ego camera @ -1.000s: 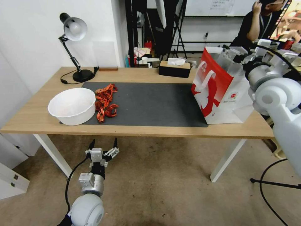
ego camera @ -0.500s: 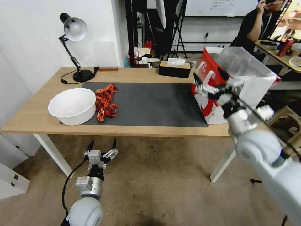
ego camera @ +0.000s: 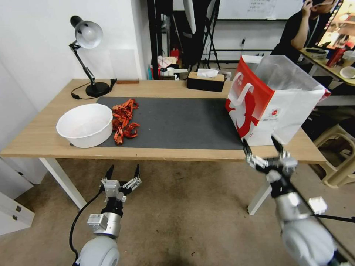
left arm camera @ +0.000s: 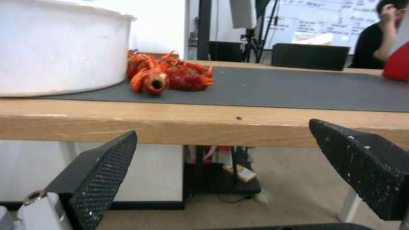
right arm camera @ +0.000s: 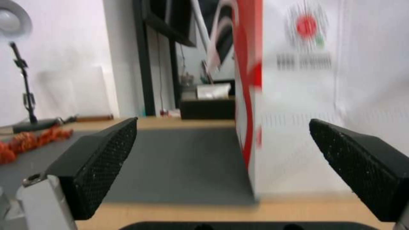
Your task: Close the takeout container lid, then place the container into the takeout bag.
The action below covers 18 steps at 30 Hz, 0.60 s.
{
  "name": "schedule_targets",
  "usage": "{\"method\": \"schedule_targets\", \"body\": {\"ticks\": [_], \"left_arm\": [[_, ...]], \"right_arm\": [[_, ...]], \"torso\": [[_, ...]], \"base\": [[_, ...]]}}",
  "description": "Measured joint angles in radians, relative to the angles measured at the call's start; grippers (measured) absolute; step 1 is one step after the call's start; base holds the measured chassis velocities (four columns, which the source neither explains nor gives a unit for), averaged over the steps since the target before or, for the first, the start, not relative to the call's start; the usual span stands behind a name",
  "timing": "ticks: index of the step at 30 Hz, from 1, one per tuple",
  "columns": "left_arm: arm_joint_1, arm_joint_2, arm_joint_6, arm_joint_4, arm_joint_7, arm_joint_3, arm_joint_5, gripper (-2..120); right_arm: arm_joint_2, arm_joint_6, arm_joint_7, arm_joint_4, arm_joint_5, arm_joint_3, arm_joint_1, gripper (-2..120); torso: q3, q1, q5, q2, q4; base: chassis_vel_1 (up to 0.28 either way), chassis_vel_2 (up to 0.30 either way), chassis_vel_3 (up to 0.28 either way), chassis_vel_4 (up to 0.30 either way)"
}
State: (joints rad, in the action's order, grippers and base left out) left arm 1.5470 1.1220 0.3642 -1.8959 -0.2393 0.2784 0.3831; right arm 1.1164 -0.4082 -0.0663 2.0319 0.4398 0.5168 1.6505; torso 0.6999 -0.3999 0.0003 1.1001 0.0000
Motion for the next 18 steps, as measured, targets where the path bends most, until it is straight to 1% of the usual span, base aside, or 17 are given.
{"method": "schedule_targets", "body": {"ticks": [2,6,8,14,18], "left_arm": [[0.000,0.002,0.013,0.005,0.026,0.000,0.002,100],[-0.001,0.004,0.024,0.009,0.042,0.000,0.000,100],[-0.001,0.011,0.040,0.011,0.059,-0.001,-0.012,100],[0.001,0.018,0.049,0.025,0.058,-0.001,-0.034,100],[0.005,0.026,0.055,0.034,0.041,0.000,-0.052,100]], "right_arm": [[0.045,-0.024,-0.007,-0.025,-0.028,-0.021,0.031,100],[0.071,-0.033,-0.015,-0.037,-0.039,-0.040,0.045,100],[0.098,-0.042,-0.036,-0.055,-0.071,-0.058,0.049,100],[0.115,-0.044,-0.056,-0.068,-0.085,-0.074,0.038,100],[0.116,-0.039,-0.057,-0.077,-0.088,-0.086,0.029,100]], "torso": [[0.000,0.000,-0.0005,0.000,0.0000],[0.000,0.000,-0.0004,0.000,0.0000],[0.000,0.000,-0.0004,0.000,0.0000],[0.000,0.000,-0.0006,0.000,0.0001],[0.000,0.000,-0.0004,0.000,0.0000]], "base": [[0.000,0.000,0.000,0.000],[0.000,0.000,0.000,0.000],[0.000,0.000,0.000,0.000],[0.000,0.000,0.000,0.000],[0.000,0.000,0.000,0.000]]}}
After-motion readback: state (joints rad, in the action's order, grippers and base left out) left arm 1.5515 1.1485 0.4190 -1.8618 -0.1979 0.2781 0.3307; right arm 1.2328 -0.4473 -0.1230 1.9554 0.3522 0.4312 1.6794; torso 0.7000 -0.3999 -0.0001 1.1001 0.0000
